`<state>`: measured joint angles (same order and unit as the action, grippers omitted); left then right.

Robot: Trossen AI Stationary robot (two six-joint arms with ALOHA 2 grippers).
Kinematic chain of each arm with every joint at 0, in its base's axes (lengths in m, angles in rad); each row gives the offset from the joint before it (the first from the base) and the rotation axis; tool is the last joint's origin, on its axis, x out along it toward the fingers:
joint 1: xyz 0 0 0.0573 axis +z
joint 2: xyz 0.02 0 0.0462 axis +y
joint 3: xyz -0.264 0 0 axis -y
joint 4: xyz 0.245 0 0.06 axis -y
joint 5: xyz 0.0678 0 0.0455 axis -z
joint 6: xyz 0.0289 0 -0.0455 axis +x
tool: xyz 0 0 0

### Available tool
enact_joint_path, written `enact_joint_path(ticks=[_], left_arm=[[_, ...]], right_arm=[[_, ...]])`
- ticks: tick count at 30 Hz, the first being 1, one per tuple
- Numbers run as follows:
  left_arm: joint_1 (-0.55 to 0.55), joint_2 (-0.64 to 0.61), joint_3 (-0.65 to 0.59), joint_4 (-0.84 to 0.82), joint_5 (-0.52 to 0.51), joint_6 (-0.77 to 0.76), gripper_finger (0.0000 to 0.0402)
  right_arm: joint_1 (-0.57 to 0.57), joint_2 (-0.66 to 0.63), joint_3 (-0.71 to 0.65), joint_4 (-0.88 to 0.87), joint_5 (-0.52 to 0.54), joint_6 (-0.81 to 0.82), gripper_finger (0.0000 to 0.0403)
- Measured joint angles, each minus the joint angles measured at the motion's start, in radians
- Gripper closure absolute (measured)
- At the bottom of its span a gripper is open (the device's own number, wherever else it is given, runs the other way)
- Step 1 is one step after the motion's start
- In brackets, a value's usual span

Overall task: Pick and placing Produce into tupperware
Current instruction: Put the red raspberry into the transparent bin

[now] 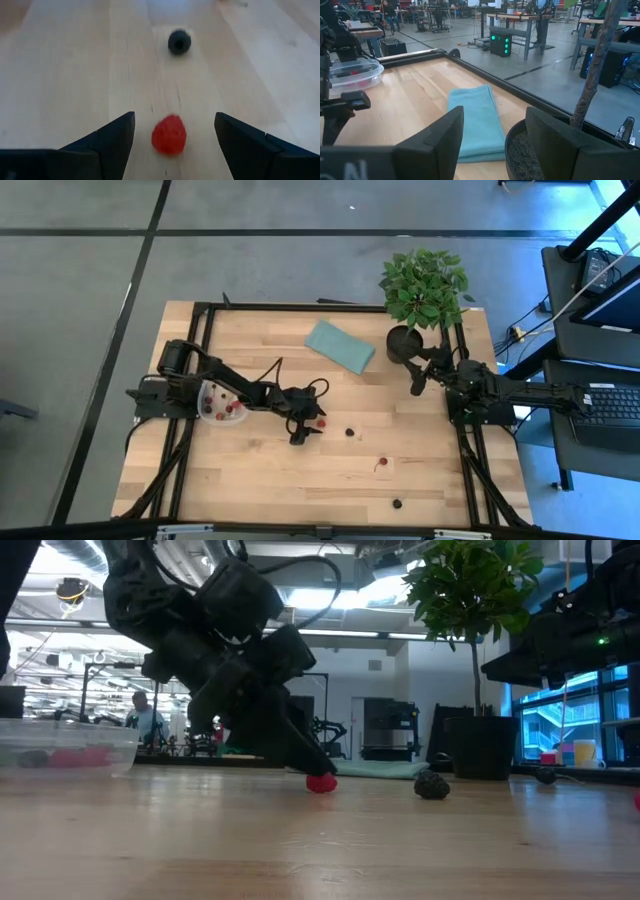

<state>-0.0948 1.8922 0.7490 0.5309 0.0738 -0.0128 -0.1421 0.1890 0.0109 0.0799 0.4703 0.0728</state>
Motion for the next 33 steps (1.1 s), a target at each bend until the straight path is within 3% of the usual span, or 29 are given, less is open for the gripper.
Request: enact_joint_path(ticks=[10,21,33], left_arm=[[0.001,0.007,0.002,-0.069,-0.045,0.0,0.0135],[0.001,0.055,0.003,-0.006,-0.041,0.0,0.0136],[0.002,0.058,0.002,-0.014,-0.046,-0.006,0.0191]], right_arm=[[0.0,0.0,0.0,-0.004,0.0,0.0,0.0186],[0.0,0.0,0.0,-0.004,0.0,0.0,0.0186],[0.0,0.0,0.0,-0.004,0.0,-0.002,0.0186]])
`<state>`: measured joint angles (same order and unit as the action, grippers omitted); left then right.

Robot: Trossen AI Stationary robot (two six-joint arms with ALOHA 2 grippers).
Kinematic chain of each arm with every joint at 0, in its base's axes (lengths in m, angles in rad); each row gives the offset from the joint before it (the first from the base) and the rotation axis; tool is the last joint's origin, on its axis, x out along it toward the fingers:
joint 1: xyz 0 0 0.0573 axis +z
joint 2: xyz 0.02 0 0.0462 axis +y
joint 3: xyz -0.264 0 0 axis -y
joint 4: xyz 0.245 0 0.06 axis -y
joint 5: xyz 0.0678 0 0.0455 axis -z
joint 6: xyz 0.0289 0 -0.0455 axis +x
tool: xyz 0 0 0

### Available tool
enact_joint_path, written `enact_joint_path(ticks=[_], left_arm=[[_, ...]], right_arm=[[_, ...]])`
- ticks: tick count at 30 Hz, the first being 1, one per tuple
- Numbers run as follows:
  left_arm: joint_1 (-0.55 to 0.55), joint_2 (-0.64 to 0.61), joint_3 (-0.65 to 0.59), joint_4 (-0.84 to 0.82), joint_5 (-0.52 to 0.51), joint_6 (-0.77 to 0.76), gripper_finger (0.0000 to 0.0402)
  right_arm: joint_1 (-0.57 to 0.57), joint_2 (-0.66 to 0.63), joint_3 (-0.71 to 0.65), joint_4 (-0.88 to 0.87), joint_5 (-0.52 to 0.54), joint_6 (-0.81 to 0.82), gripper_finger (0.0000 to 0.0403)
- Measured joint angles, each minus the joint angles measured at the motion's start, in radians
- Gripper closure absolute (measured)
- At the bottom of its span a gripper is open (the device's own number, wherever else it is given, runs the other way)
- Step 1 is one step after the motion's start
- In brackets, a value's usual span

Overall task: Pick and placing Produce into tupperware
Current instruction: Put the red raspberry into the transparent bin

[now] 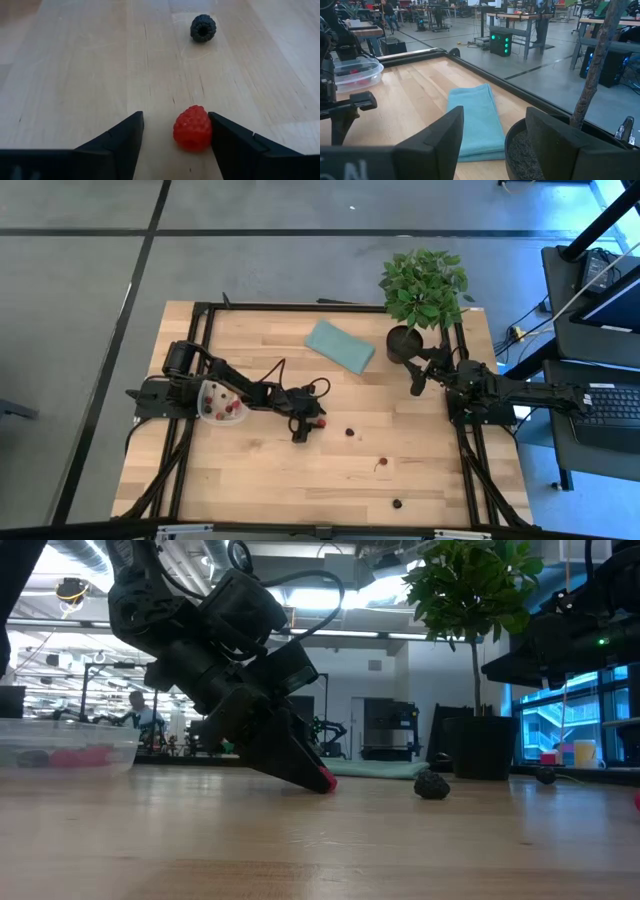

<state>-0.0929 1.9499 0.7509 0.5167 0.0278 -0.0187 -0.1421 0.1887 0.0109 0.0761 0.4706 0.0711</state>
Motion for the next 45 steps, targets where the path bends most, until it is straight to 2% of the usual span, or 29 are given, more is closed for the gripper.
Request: enact_joint_path(ticks=[24,34,40,45], left_arm=[[0.0,0.002,-0.001,0.009,-0.001,0.003,0.0302],[0.004,-0.001,-0.002,0.014,0.003,0.007,0.03],[0.025,-0.076,-0.008,-0.063,0.035,0.021,0.0308],[0.054,-0.217,-0.004,-0.241,0.01,0.019,0.0302]], right_arm=[[0.0,0.0,0.0,0.0,0.0,-0.001,0.0186],[0.0,0.0,0.0,0.0,0.0,-0.001,0.0186],[0.0,0.0,0.0,0.0,0.0,-0.001,0.0186],[0.0,0.0,0.0,0.001,0.0,-0.001,0.0186]])
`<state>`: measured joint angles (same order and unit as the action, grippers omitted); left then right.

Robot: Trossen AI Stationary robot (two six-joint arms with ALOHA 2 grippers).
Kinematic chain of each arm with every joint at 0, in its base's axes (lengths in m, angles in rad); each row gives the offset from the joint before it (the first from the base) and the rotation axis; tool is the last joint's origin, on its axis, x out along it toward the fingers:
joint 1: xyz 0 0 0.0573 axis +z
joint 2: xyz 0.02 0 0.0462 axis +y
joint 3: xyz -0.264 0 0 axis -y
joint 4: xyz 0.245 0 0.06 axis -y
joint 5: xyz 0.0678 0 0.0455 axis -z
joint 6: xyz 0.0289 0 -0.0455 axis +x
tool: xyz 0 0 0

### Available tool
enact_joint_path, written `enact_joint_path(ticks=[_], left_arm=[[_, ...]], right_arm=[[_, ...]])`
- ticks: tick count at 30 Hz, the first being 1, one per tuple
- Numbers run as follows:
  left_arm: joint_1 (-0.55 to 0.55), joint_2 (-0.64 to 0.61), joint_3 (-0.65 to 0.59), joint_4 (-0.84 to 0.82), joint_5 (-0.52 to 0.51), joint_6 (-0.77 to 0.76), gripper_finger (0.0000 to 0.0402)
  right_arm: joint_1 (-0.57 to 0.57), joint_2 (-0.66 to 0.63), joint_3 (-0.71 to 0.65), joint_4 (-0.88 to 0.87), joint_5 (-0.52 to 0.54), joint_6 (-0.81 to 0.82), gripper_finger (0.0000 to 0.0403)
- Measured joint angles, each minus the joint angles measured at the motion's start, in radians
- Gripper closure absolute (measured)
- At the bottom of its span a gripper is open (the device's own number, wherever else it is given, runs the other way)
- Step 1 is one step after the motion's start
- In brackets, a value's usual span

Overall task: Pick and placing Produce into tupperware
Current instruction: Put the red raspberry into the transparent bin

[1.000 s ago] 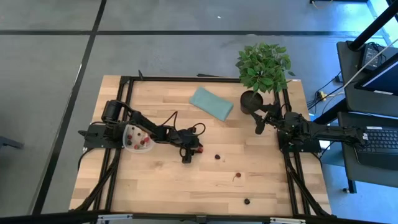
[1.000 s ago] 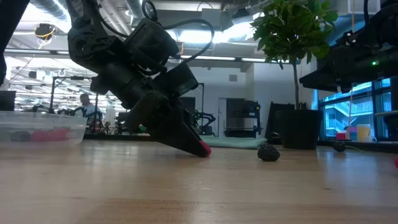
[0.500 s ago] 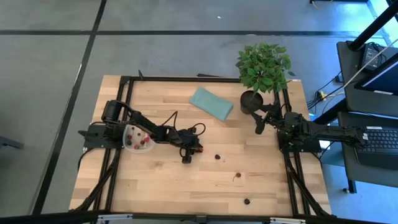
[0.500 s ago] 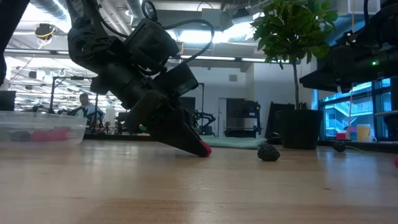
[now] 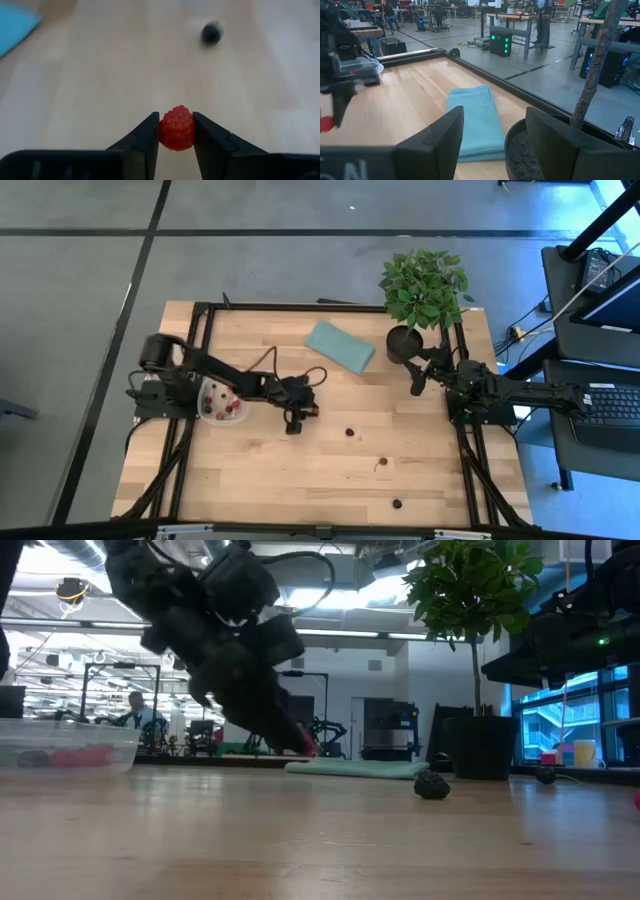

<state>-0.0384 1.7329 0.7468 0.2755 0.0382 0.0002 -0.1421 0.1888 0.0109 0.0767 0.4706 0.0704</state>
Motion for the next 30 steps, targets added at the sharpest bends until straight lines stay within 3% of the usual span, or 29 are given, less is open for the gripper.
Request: enact_joint_path(ticks=[7,17,26,30], left_arm=[[0.038,-0.237,0.0,-0.392,-0.031,-0.125,0.0305],[0.073,-0.562,0.0,-0.959,-0.036,-0.485,0.0303],[0.073,-0.674,0.001,-1.411,-0.036,-0.836,0.0303],[0.073,-0.669,-0.003,-1.452,-0.056,-0.907,0.0303]], right_arm=[[0.0,0.0,0.0,0.001,0.0,0.0,0.0186],[0.0,0.0,0.0,0.001,0.0,0.0,0.0186],[0.0,0.0,0.0,0.001,0.0,0.0,0.0186],[0.0,0.0,0.0,0.001,0.0,0.0,0.0186]])
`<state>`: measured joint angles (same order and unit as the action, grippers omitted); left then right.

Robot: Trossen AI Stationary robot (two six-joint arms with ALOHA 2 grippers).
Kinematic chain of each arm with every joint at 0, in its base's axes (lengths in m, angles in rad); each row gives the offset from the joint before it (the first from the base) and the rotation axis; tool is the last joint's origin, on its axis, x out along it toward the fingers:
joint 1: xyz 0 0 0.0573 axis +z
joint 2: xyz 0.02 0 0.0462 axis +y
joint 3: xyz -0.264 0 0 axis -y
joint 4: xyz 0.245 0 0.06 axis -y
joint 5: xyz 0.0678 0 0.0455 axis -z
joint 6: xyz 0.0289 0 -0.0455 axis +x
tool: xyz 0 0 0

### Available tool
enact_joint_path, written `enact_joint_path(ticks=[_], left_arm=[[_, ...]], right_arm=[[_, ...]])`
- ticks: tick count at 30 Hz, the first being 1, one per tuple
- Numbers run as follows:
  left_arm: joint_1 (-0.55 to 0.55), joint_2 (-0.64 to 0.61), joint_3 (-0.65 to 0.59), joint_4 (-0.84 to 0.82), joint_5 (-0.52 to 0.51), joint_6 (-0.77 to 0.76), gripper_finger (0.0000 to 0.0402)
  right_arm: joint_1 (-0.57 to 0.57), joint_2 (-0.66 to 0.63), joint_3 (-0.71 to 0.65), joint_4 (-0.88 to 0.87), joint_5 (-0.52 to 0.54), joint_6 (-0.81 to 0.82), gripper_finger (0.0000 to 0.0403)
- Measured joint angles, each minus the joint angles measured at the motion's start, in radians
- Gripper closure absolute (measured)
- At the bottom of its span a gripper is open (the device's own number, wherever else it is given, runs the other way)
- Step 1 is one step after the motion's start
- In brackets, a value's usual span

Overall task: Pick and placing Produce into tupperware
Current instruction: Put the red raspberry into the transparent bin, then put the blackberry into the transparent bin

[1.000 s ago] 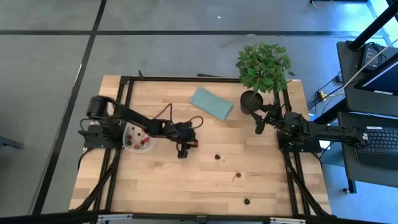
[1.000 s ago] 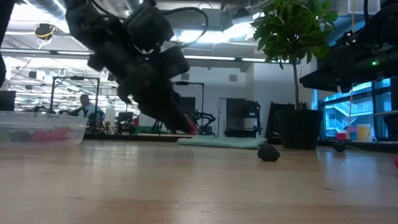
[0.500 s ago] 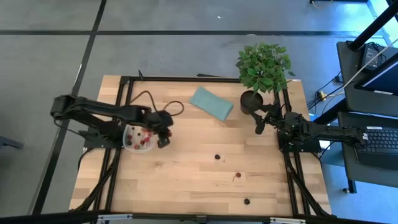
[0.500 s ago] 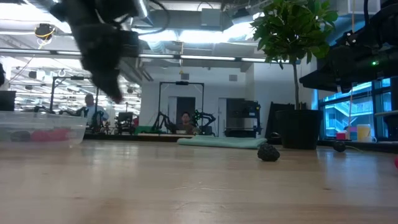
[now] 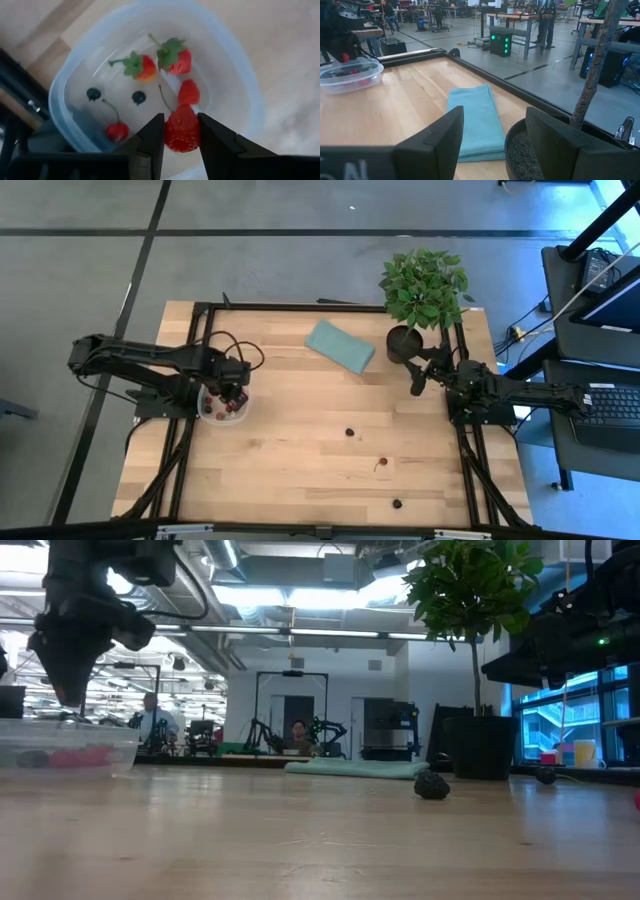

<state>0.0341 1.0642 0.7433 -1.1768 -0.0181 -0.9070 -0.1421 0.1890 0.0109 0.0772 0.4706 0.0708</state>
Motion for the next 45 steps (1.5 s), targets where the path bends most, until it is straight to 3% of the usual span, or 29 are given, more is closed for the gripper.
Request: enact_joint_path(ticks=[18,45], left_arm=[[0.0,0.003,-0.155,0.124,0.056,-0.034,0.0305],[0.0,0.003,-0.144,0.109,0.069,0.016,0.0281]], right_arm=[[0.0,0.0,0.0,0.0,0.0,0.001,0.0186],[0.0,0.0,0.0,0.0,0.0,0.0,0.0186]])
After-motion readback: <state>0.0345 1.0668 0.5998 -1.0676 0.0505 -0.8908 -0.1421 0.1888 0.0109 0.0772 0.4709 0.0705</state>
